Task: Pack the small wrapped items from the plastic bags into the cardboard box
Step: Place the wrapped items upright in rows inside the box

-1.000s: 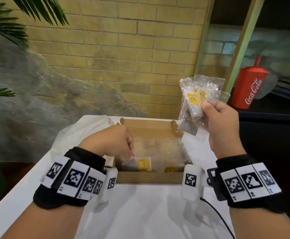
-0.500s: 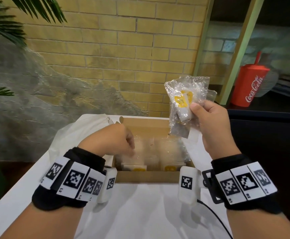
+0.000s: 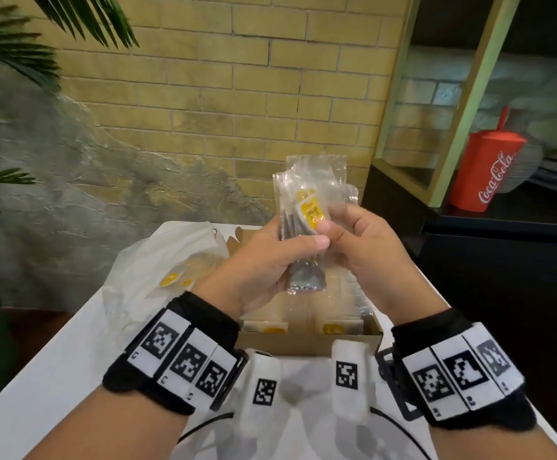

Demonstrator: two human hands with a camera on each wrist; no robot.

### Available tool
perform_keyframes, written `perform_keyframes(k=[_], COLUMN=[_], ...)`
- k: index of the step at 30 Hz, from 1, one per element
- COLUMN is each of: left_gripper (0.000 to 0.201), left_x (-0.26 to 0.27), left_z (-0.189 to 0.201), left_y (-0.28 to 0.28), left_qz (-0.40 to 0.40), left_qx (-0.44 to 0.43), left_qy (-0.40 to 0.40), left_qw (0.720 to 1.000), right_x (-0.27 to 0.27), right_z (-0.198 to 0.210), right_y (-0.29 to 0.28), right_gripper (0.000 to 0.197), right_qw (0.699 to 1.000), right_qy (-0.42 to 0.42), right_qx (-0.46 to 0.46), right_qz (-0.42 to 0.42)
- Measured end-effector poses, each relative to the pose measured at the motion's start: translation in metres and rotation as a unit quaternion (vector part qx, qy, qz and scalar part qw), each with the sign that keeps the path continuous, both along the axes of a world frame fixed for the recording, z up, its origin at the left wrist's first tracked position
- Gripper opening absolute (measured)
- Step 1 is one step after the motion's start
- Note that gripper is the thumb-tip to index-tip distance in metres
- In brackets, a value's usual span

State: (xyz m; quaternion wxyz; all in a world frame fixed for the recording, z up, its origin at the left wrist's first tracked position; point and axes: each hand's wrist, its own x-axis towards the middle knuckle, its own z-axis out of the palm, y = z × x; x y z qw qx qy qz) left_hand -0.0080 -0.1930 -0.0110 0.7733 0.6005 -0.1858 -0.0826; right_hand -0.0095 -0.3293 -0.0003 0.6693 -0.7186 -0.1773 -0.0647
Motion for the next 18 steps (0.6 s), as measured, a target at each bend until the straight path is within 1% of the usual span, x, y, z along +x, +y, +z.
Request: perform_keyframes(k=[3,5,7,10,12,13,14,16,17,18], left_gripper=[0.042,0.034,0.033,0.031,0.028,0.026,0.025,0.018,0.014,0.012], left_x=[0.001,-0.001,-0.002,-0.001,-0.001,0.0,0.002,0.004,0.005,0.006], left_z=[0.0,0.0,0.001,0.001,0.001,0.001,0.001,0.001,0.002,0.003], left_y=[0.001,0.001,0.002,0.001,-0.001,-0.001,0.0,0.003,0.006,0.011], left_qz=[0.002,0.007,0.018,0.044,0.064,0.079,0.098,0.134,0.15,0.165], left_qx=[-0.001,-0.006,-0.018,-0.004,0.008,0.015,0.021,0.029,0.03,0.029], left_qy=[-0.014,-0.024,-0.019,-0.018,-0.019,-0.017,-0.016,-0.016,-0.018,-0.021], left_qw=[1.0,1.0,0.999,0.999,0.998,0.997,0.995,0.99,0.988,0.986], right_x=[0.006,0.008,0.006,0.005,0.006,0.007,0.007,0.008,0.009,0.01], right_z=[-0.002,-0.001,0.001,0.004,0.005,0.005,0.005,0.006,0.005,0.005], right_y=[-0.002,-0.004,-0.008,-0.014,-0.017,-0.018,-0.019,-0.023,-0.026,-0.03], right_gripper=[0.019,0.023,0.034,0.051,0.054,0.05,0.042,0.019,0.012,0.011], right_qw=[0.996,0.992,0.994,0.995,0.995,0.995,0.995,0.994,0.993,0.991], right_qy=[-0.043,-0.058,-0.059,-0.068,-0.059,-0.051,-0.043,-0.039,-0.045,-0.052], right_qx=[-0.046,-0.053,-0.021,0.016,0.019,0.018,0.011,-0.013,-0.029,-0.052], right_qz=[-0.07,-0.099,-0.086,-0.078,-0.082,-0.083,-0.086,-0.097,-0.105,-0.111])
